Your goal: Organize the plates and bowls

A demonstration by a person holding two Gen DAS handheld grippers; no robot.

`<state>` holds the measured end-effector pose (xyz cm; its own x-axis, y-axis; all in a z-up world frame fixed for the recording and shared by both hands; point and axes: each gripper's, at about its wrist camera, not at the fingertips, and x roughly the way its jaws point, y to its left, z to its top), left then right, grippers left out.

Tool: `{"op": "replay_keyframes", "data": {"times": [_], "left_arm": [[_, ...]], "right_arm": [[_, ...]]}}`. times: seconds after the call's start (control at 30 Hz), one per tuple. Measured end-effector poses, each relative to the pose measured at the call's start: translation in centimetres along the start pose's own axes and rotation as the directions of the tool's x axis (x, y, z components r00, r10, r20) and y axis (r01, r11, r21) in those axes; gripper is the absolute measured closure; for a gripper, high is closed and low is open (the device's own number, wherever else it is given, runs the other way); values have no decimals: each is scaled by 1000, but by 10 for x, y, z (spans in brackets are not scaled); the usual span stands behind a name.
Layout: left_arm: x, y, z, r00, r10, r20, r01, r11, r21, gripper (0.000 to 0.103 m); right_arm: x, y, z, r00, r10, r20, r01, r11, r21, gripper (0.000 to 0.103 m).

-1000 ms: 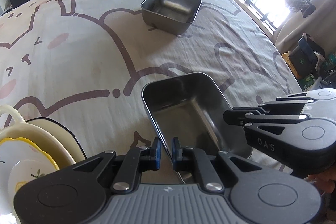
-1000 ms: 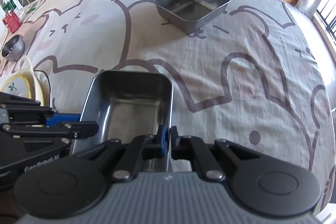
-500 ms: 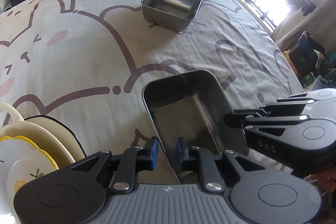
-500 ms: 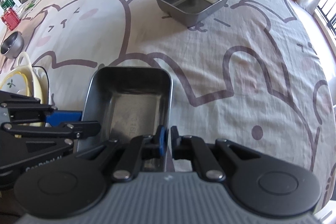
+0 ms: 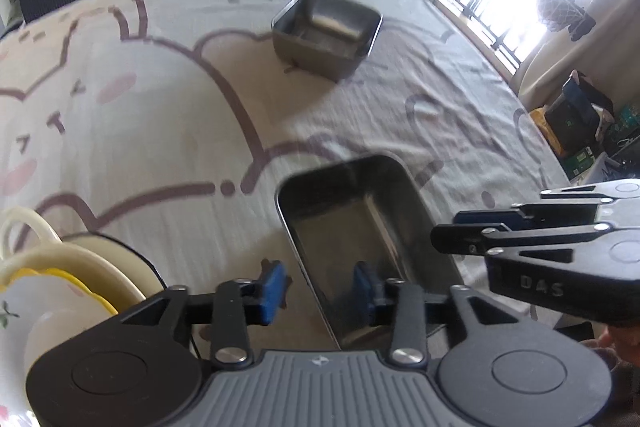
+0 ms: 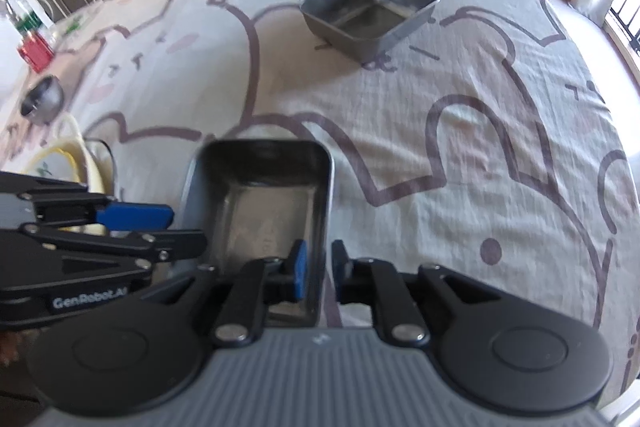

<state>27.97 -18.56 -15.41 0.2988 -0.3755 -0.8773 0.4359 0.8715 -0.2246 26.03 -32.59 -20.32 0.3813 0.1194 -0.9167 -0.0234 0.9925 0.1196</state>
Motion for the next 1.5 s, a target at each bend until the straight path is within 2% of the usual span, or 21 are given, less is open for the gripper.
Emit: {"op": "replay_keyframes", "data": {"times": [0.03,0.1,0.2,0.23,0.3,0.4,0.53,0.63,0.67,0.7,0.8,0.87,0.97,1.03,1.1,1.2,1.33,1.43,1.5], "left_arm": [[-3,0,1,1000,2,16,-2,1000,3,42],[-9,2,4,999,1,50,-1,1000,4,29],[-18,6,11,995,5,100,-6,1000,3,12],[-20,8,13,993,11,118,-11,1000,0,4],[-22,14,20,989,31,148,-29,999,-15,2],[-22,23,29,984,63,169,-57,998,-39,1],[-16,34,45,977,108,185,-95,992,-78,0],[-8,41,60,976,108,188,-92,991,-95,0],[-6,42,65,974,108,199,-91,991,-96,0],[-4,43,69,971,107,212,-89,991,-97,0],[4,46,88,964,108,243,-83,991,-109,0],[10,48,102,956,98,276,-69,991,-115,0],[19,51,124,939,81,334,-47,993,-110,2],[25,52,137,928,62,366,-27,995,-99,9],[33,52,150,924,27,382,3,997,-78,16],[47,46,165,920,-16,391,32,999,-34,24],[71,39,181,927,-35,373,33,999,13,42],[90,42,186,936,-32,352,34,999,1,52],[100,46,190,940,-32,338,38,999,-11,55]], "right_arm": [[-4,0,1,1000,4,14,-4,1000,6,77],[-16,-2,2,998,0,61,-2,1000,23,59],[-34,-9,5,989,-2,148,-9,997,74,40],[-38,-12,7,984,-10,178,-7,996,93,37],[-44,-18,11,973,-37,229,6,991,135,26],[-47,-31,21,954,-96,285,35,977,210,20],[-36,-50,35,938,-147,314,49,953,300,16],[-26,-61,46,933,-156,326,29,932,361,7],[-22,-64,52,930,-164,330,31,927,375,1],[-19,-66,57,924,-178,338,35,921,389,0],[-6,-74,72,917,-187,353,17,901,433,0],[6,-80,81,923,-186,337,8,884,467,0],[22,-86,91,928,-220,302,41,864,502,0],[30,-88,99,932,-242,271,70,851,520,1],[35,-92,105,929,-245,277,62,842,536,13],[42,-96,111,930,-220,293,18,825,565,26],[49,-100,113,928,-143,344,-82,822,564,36],[53,-98,116,927,-122,356,-106,824,557,43],[57,-97,119,933,-109,343,-106,827,552,53]]}}
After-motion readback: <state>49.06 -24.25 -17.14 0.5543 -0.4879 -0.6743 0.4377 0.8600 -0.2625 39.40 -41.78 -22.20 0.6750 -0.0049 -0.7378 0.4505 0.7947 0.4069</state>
